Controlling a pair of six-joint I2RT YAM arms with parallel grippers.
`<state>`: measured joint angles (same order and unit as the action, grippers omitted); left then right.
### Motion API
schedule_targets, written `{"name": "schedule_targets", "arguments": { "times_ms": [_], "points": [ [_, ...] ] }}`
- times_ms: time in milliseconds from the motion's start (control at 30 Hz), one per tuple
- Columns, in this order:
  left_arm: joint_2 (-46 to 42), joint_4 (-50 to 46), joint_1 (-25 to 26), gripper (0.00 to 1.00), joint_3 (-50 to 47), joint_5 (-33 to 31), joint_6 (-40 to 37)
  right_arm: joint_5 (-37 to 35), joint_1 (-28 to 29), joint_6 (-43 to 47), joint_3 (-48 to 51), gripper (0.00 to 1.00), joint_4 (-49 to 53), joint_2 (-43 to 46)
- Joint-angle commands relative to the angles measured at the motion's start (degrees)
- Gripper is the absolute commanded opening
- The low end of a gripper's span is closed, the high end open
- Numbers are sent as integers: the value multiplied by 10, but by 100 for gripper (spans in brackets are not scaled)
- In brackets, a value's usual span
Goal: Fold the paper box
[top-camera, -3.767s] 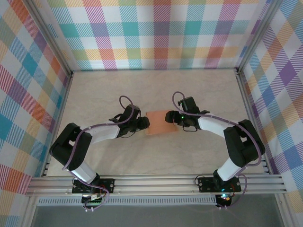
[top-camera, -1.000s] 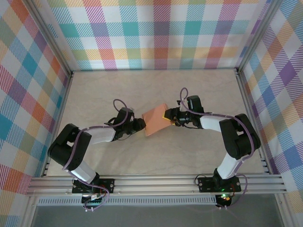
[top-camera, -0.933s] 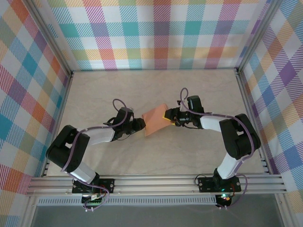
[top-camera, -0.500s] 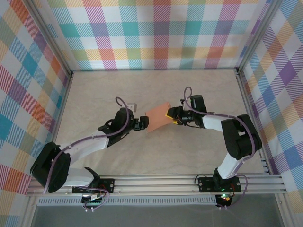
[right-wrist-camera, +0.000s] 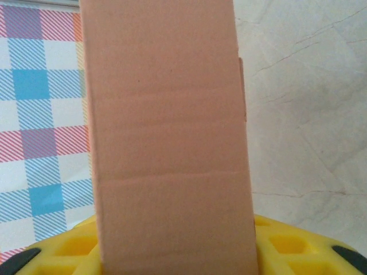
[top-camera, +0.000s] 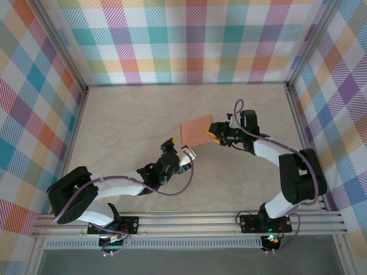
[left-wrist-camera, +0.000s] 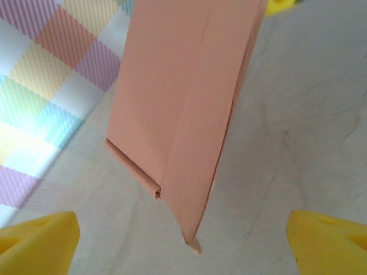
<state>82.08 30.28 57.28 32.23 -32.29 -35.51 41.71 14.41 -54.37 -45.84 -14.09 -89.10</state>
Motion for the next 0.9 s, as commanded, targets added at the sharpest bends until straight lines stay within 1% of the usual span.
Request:
{"name": "schedule_targets", "arguments": {
  "times_ms": [0,133,200,300,467,600,767,867],
  "points": [
    [37,142,15,93,-12,-90,-119,25,-7,-23,8,46,-4,24],
    [111,258,24,93,-8,-131,-185,35,-8,-41,14,46,-18,36],
    [150,337,27,93,-6,-143,-221,40,-9,-45,16,46,-18,42],
    [187,394,28,91,1,-145,-247,41,-10,-47,21,46,-18,51],
    [226,431,28,82,24,-149,-257,43,-11,-47,28,46,-17,65],
    [245,459,27,77,27,-152,-268,46,-13,-48,32,46,-18,71],
    [245,456,27,71,23,-149,-262,47,-15,-49,33,46,-17,77],
    [247,451,26,66,21,-150,-258,47,-15,-49,34,46,-16,81]
  ]
}}
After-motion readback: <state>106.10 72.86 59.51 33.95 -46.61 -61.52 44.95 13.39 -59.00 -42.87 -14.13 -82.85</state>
